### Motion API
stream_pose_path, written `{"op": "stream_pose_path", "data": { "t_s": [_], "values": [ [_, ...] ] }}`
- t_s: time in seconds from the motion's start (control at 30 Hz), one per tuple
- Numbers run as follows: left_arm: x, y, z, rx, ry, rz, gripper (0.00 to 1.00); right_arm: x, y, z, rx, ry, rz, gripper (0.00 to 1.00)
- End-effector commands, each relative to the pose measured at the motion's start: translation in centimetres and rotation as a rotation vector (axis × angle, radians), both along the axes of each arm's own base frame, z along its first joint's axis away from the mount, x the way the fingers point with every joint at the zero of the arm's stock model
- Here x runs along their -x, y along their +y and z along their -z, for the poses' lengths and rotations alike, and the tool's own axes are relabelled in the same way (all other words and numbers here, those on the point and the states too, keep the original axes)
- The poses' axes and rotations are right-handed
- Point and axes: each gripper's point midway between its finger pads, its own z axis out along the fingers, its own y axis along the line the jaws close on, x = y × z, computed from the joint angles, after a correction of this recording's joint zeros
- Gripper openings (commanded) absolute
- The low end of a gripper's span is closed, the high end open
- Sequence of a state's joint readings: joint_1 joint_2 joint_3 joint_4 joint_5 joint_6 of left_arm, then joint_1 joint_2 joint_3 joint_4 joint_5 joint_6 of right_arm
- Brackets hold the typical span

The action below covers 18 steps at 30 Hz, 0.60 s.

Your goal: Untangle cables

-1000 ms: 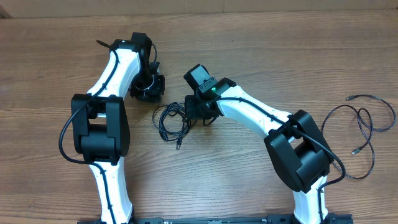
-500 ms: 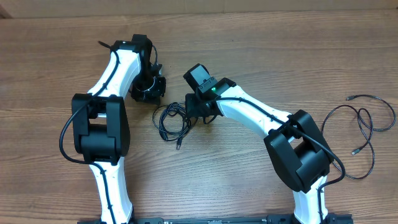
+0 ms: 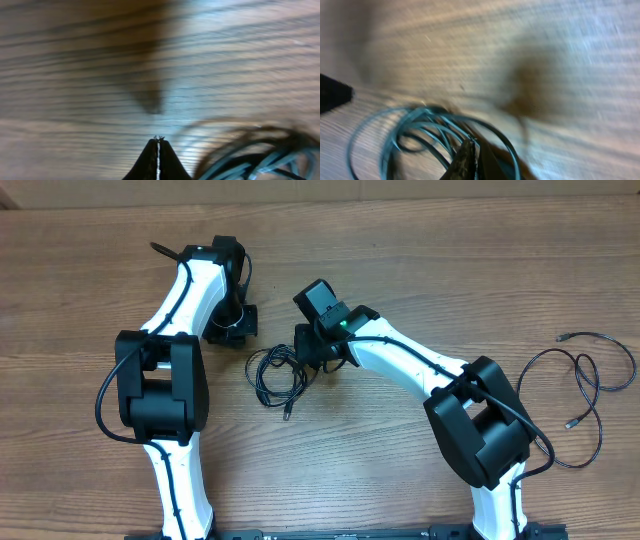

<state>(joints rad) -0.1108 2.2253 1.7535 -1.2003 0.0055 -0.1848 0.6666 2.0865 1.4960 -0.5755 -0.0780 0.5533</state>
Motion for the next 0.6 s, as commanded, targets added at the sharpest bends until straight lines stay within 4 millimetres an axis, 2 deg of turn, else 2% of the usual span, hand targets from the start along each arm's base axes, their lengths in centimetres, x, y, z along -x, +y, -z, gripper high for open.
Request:
{"op": "stream_pose_path", "data": {
  "t_s": [0.0, 0.13, 0.27, 0.47, 0.5, 0.57],
  "values": [
    [0.1, 1.5, -0.6, -0.092, -0.019, -0.074, 0.09, -0.5, 0.6, 0.5, -0.023, -0.013, -0.005, 0.04],
    [0.1, 1.5, -0.6, -0.092, -0.019, -0.073, 0.12, 0.3, 2.6, 0.7, -0.121, 0.032, -0.060, 0.04],
    [0.1, 1.5, -0.6, -0.092, -0.019, -0.073, 0.12, 1.9, 3.4, 1.9, -0.160, 0.119, -0.101, 0.04],
    [0.1, 1.5, -0.6, -0.092, -0.019, -0.073, 0.11, 4.7, 1.3, 4.0, -0.069, 0.260, -0.086, 0.04],
    [0.1, 1.5, -0.6, -0.091, -0.019, -0.073, 0.11, 5.7, 0.6, 4.3, -0.039, 0.307, -0.073, 0.04],
    [0.1, 1.5, -0.6, -0.092, -0.020, -0.073, 0.11, 7.2, -0.6, 4.7, 0.001, 0.410, 0.026, 0.04]
  ]
}}
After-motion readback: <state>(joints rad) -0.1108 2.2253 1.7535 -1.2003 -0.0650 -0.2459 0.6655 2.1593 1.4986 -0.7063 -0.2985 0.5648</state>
